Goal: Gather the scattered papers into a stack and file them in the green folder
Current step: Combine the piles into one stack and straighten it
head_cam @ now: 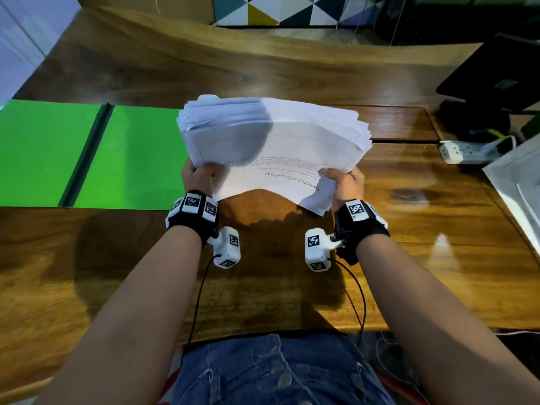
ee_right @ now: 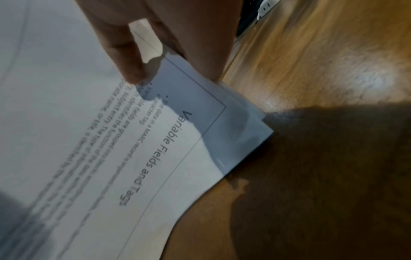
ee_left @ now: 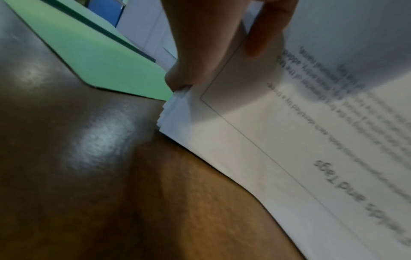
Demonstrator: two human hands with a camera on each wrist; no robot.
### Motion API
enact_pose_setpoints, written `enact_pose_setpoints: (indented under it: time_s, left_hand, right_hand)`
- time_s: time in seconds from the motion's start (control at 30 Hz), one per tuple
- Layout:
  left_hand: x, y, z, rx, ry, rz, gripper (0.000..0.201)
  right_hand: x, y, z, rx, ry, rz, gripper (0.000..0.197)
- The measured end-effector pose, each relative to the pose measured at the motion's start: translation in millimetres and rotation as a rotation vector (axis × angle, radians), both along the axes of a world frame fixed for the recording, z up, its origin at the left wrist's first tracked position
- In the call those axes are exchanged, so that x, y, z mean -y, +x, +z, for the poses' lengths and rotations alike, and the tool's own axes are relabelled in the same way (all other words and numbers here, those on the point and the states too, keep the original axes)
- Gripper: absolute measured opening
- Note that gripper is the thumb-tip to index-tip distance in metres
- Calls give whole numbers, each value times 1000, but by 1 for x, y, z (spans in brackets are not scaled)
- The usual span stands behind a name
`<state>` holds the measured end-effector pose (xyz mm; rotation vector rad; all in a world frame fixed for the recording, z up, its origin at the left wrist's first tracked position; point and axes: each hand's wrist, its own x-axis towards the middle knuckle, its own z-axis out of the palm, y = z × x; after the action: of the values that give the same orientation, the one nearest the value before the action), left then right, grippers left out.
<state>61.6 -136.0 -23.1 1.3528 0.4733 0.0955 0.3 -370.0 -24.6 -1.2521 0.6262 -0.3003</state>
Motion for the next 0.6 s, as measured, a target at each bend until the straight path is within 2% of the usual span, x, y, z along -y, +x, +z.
enact_pose_setpoints:
  time_s: [0.1,0.2,0.27,0.33,0.43,0.53,0.6]
  left_hand:
    - [6,3,-2,25,-121,11,20]
    - [8,1,-2,20,-53,-44,15]
    - [8,-5,3,4,63,-121,13]
    - [5,-3,13,62,155,-181,27]
    - [-8,12,41,252,221,-245,43]
    - [-22,30,91,412,591,-427,35]
    - [-18,36,130,400,903,-667,36]
  right_hand:
    - [0,-1,5,38,59,18,30]
    - [8,-3,6,28,-6,37,34]
    - [14,-8,1,0,-44,63,37]
    - [18,-11,-5,-14,-58,103,38]
    - [22,-13,-5,-26,-34,134,39]
    - [23,-11,-1,-28,-8,132,40]
    - [22,-10,1,-21,-7,134,39]
